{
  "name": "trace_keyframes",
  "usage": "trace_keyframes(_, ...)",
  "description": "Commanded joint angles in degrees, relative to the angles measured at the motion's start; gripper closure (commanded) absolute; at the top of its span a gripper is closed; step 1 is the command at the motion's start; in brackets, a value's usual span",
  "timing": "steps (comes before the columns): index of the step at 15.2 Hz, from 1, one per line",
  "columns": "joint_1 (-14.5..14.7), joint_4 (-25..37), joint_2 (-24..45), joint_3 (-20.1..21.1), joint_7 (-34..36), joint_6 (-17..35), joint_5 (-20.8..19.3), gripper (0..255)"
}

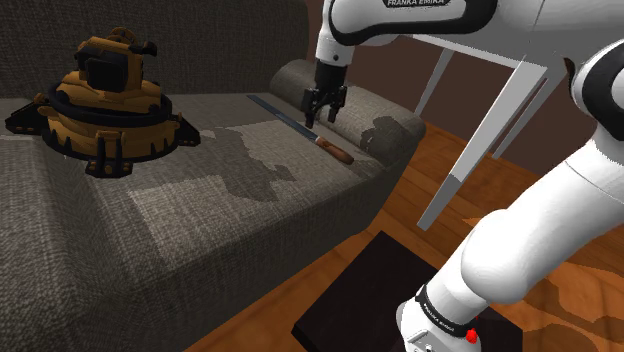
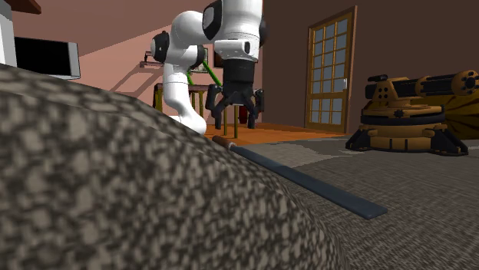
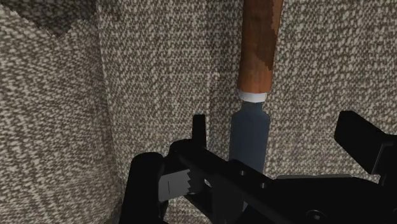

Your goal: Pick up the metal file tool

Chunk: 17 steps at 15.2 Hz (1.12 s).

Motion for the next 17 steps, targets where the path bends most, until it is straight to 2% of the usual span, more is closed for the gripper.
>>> trace_keyframes(1,-0.1,4.4,4.2,0.2,0.8,0.3,-0.7,0)
trace_keyframes(8,-0.1,20.9,18.2,0.0,2.4,-0.6,-3.1,0)
trace_keyframes(17,-0.1,15.4,18.5,-0.1,2.8,5.1,-3.2,0)
